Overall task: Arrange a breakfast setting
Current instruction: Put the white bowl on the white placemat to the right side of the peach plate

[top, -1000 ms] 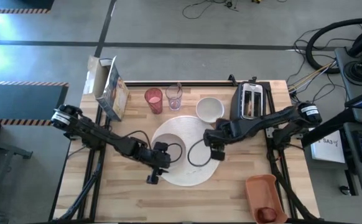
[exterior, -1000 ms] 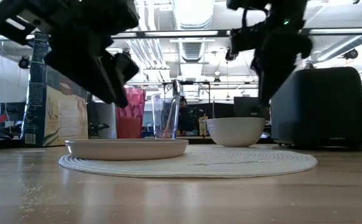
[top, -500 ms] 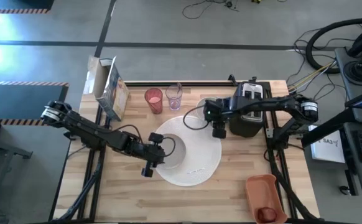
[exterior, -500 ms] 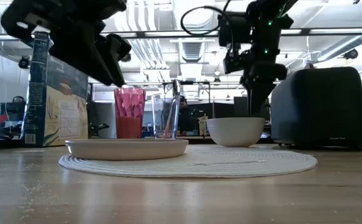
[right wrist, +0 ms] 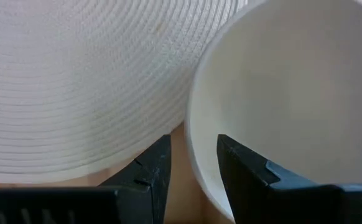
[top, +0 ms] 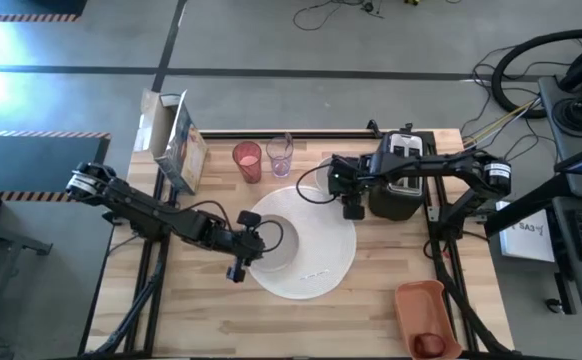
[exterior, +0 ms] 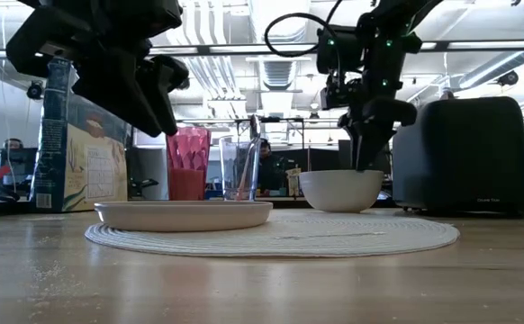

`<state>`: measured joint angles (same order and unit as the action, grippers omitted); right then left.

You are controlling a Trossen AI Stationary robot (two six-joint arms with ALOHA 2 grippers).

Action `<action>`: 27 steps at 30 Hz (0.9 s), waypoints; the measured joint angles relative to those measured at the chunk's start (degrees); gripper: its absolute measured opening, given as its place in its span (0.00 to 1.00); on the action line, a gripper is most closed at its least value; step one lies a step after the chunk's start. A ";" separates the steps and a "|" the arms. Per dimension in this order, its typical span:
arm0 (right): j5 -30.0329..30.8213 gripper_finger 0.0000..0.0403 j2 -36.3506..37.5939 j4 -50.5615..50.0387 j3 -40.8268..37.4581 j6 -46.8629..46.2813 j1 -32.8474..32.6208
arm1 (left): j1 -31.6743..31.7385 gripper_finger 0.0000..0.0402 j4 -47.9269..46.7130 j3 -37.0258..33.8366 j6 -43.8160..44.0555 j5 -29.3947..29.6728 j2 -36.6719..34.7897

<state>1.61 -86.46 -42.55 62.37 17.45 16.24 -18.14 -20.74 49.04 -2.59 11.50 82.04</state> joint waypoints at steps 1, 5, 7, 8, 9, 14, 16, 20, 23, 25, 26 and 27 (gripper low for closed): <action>0.02 0.30 -0.02 0.37 -0.21 0.12 0.06 | 0.04 0.28 -0.06 0.00 -0.09 -0.02 0.00; -0.15 0.30 0.00 1.50 -0.66 0.14 0.10 | 0.06 0.28 -0.14 0.00 -0.13 -0.02 0.00; -0.17 0.30 0.00 1.58 -0.68 0.08 0.10 | 0.06 0.28 -0.33 0.00 -0.13 -0.02 0.00; -0.16 0.30 0.00 1.56 -0.68 0.00 0.10 | 0.06 0.28 -0.32 0.00 -0.13 -0.02 0.00; -0.15 0.30 -0.01 1.55 -0.68 -0.12 0.11 | 0.06 0.28 -0.31 0.00 -0.15 -0.02 0.00; -0.15 0.30 -0.34 1.90 -0.68 -0.37 0.30 | 0.06 0.28 -0.34 0.00 -0.92 0.05 0.00; -0.15 0.30 -1.13 2.05 -0.68 -0.97 0.32 | 0.06 0.28 -0.33 0.00 -1.20 0.09 0.00; -0.13 0.30 -4.00 2.60 -0.68 -0.96 0.32 | 0.22 0.28 -0.98 -0.08 -1.40 0.12 0.00; -0.13 0.30 -5.57 2.63 -0.40 -0.96 0.31 | 0.25 0.28 -1.69 -0.10 -1.40 0.14 0.02; -0.13 0.30 -6.27 2.74 -0.13 -0.96 0.32 | 0.25 0.28 -1.80 -0.09 -1.40 0.14 0.02; -0.13 0.30 -6.54 2.84 -0.05 -0.96 0.32 | 0.25 0.28 -1.82 -0.11 -1.40 0.14 0.02; -0.12 0.30 -6.81 2.82 -0.05 -0.96 0.32 | 0.25 0.28 -1.82 -0.11 -1.40 0.13 0.02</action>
<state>1.48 -93.27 -39.72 62.33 16.49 16.56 -17.89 -22.57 48.93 -3.99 11.63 82.06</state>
